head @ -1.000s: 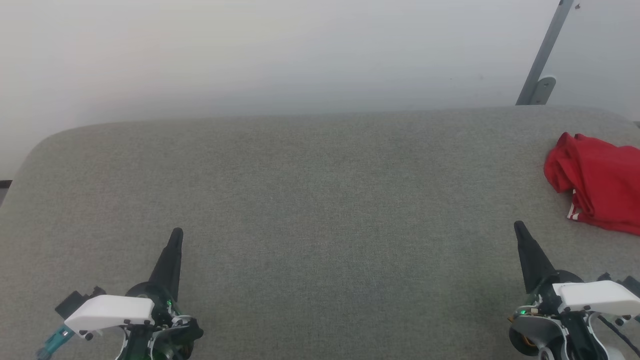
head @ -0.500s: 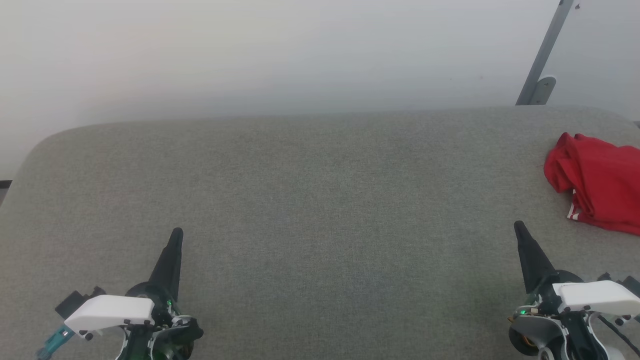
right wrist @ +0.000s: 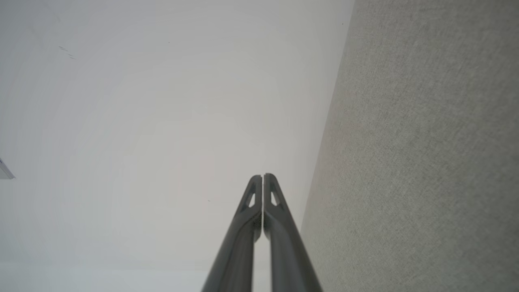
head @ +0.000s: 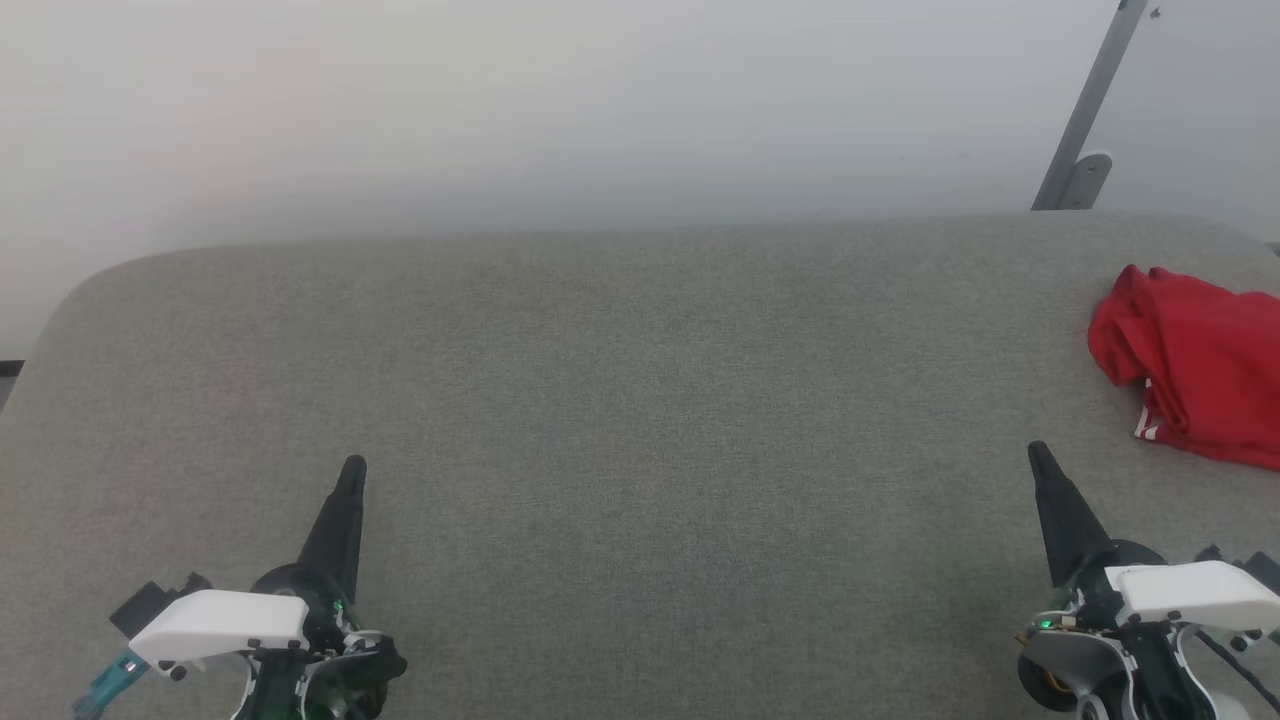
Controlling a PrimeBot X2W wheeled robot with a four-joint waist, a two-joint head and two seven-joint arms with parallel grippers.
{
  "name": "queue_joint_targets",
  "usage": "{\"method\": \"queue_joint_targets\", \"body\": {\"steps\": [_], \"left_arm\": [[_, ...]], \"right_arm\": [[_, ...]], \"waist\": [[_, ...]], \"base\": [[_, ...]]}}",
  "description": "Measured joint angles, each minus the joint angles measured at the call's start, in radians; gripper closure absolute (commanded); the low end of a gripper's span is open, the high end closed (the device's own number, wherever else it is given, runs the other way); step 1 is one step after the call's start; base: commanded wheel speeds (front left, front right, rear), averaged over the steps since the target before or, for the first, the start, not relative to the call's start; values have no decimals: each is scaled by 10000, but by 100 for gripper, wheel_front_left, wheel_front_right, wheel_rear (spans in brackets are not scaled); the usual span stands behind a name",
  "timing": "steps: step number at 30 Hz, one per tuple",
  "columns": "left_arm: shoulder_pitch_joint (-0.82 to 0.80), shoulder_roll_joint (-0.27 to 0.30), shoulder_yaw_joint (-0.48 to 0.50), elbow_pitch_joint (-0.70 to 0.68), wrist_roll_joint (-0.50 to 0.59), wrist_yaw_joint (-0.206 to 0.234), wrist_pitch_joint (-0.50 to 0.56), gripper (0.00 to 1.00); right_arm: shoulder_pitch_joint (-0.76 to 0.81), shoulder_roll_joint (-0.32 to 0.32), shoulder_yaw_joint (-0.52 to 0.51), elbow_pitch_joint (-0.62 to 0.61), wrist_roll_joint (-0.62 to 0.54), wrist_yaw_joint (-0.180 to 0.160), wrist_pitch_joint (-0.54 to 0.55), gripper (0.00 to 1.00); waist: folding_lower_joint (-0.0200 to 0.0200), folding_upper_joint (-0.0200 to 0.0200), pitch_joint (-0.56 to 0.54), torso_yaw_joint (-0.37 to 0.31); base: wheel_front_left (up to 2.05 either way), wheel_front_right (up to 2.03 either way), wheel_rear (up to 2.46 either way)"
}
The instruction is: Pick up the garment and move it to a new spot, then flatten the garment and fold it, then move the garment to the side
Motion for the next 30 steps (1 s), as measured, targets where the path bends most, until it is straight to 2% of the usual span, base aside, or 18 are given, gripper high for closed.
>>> {"method": "queue_joint_targets", "body": {"steps": [30], "left_arm": [[0, 0, 0, 0, 0, 0, 0, 100]], "right_arm": [[-2, 0, 2, -2, 0, 0, 0, 100]], "waist": [[0, 0, 0, 0]], "base": [[0, 0, 0]]}}
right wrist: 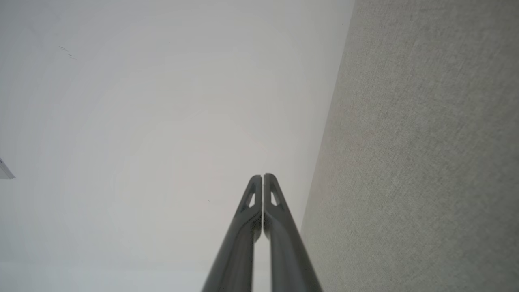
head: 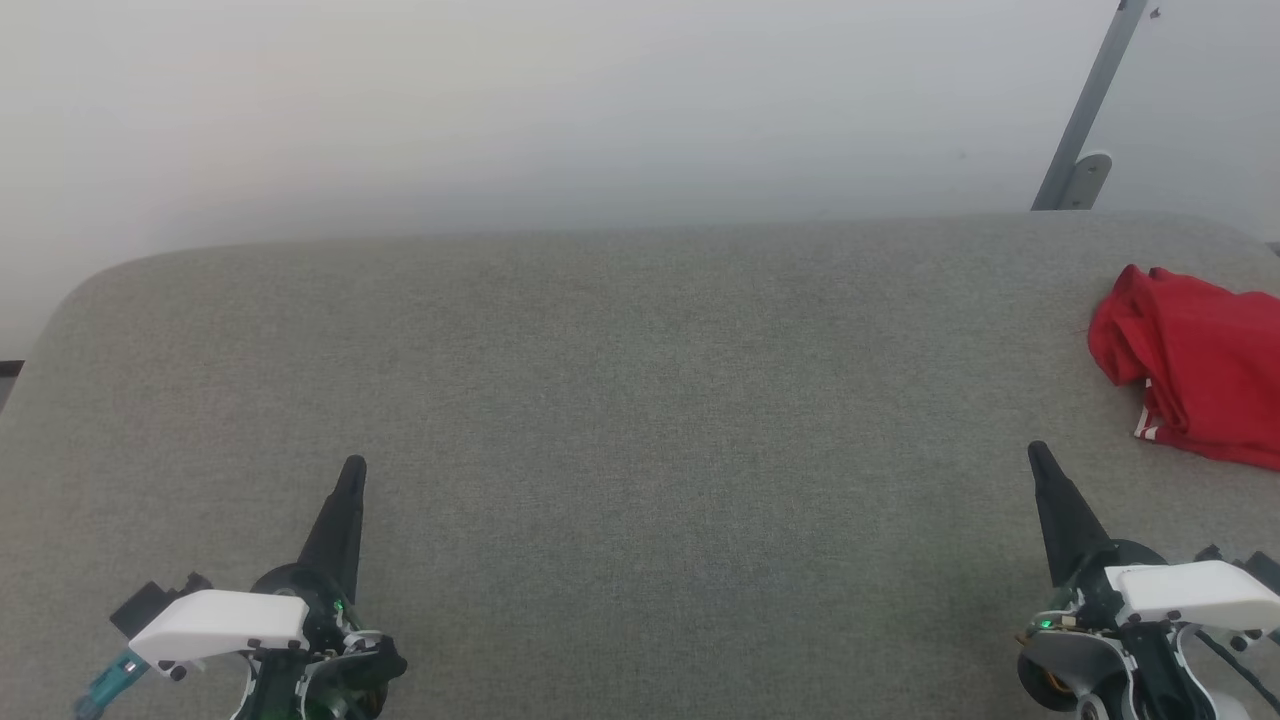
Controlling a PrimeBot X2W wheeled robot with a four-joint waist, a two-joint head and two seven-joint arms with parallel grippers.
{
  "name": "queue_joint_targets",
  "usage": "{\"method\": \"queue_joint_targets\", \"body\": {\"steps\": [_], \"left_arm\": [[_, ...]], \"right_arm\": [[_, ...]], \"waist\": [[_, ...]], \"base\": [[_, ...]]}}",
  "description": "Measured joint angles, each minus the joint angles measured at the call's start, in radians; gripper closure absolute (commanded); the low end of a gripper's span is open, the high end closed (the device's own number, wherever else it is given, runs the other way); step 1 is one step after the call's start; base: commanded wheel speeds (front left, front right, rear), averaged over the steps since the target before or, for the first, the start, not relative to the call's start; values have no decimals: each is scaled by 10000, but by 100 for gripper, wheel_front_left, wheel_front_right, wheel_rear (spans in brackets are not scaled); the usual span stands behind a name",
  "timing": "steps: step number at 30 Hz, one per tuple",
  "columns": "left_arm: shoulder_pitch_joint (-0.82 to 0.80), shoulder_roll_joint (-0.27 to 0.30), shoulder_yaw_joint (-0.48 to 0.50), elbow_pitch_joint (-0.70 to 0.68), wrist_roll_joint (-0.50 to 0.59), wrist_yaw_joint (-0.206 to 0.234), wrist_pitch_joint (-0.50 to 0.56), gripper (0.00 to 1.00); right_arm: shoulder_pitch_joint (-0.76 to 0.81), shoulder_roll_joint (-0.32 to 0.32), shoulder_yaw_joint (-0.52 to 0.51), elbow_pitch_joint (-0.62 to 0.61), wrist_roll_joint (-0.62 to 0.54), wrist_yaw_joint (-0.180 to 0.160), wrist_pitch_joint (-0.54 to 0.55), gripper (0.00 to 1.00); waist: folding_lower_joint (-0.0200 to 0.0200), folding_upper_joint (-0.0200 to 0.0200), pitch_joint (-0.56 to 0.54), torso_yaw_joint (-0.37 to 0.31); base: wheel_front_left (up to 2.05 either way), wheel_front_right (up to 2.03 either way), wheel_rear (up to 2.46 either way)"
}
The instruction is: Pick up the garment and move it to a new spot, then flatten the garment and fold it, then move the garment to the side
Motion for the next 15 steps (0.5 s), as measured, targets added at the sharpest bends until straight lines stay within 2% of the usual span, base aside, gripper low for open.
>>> {"method": "queue_joint_targets", "body": {"steps": [15], "left_arm": [[0, 0, -2, 0, 0, 0, 0, 100]], "right_arm": [[-1, 0, 0, 0, 0, 0, 0, 100]], "waist": [[0, 0, 0, 0]], "base": [[0, 0, 0]]}}
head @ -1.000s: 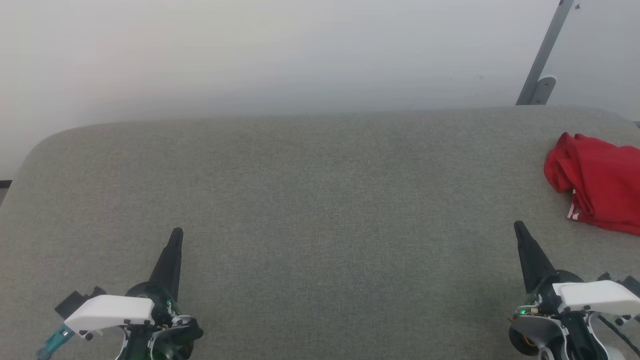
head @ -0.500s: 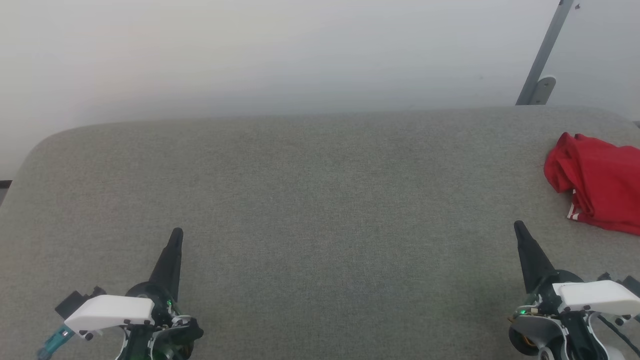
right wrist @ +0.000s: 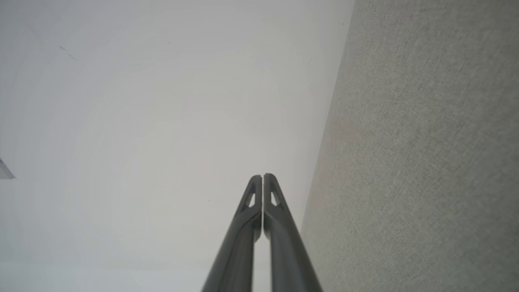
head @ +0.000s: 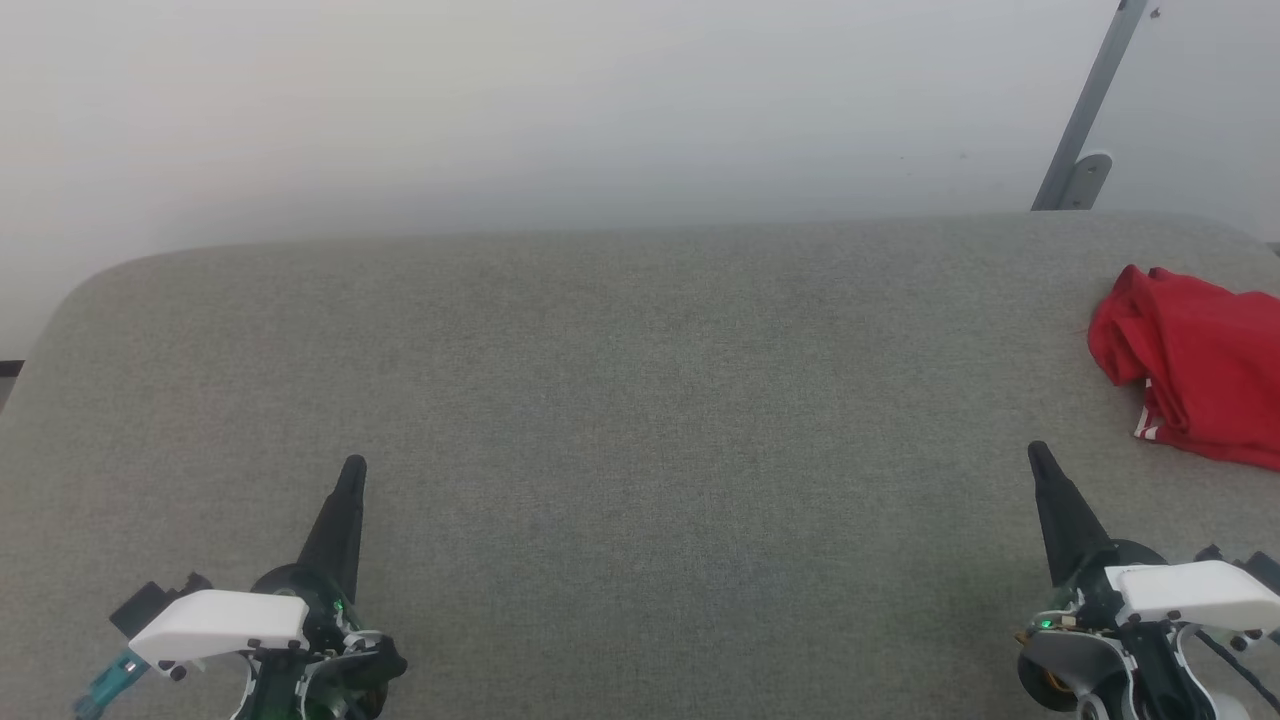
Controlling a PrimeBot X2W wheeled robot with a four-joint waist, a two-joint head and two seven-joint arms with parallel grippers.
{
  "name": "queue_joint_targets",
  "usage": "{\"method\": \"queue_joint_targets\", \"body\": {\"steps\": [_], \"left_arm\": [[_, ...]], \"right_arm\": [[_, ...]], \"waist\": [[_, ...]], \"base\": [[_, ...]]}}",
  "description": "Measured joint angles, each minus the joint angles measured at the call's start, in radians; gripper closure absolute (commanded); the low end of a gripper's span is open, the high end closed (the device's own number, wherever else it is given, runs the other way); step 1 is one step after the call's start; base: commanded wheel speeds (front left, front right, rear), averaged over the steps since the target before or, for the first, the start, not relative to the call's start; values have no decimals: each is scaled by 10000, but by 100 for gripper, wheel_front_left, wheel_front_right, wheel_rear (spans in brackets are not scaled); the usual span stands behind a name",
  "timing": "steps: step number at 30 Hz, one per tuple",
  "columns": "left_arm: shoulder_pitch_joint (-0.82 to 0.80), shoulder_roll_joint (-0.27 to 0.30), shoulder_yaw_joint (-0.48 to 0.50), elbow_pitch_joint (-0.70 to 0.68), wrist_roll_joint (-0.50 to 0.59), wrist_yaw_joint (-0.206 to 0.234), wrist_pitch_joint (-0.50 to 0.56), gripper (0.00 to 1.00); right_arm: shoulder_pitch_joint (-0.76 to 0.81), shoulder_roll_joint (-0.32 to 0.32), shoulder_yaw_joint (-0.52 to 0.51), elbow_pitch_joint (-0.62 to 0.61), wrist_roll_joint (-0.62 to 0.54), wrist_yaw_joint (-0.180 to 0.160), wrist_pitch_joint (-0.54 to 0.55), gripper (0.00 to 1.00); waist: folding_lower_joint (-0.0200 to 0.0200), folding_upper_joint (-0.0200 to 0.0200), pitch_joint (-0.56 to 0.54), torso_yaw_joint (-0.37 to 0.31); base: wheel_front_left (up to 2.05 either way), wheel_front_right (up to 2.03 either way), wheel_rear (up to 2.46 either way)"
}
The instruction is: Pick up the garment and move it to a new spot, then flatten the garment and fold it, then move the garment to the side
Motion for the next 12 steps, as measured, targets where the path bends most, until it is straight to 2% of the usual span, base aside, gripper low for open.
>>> {"method": "queue_joint_targets", "body": {"steps": [12], "left_arm": [[0, 0, 0, 0, 0, 0, 0, 100]], "right_arm": [[-1, 0, 0, 0, 0, 0, 0, 100]], "waist": [[0, 0, 0, 0]], "base": [[0, 0, 0]]}}
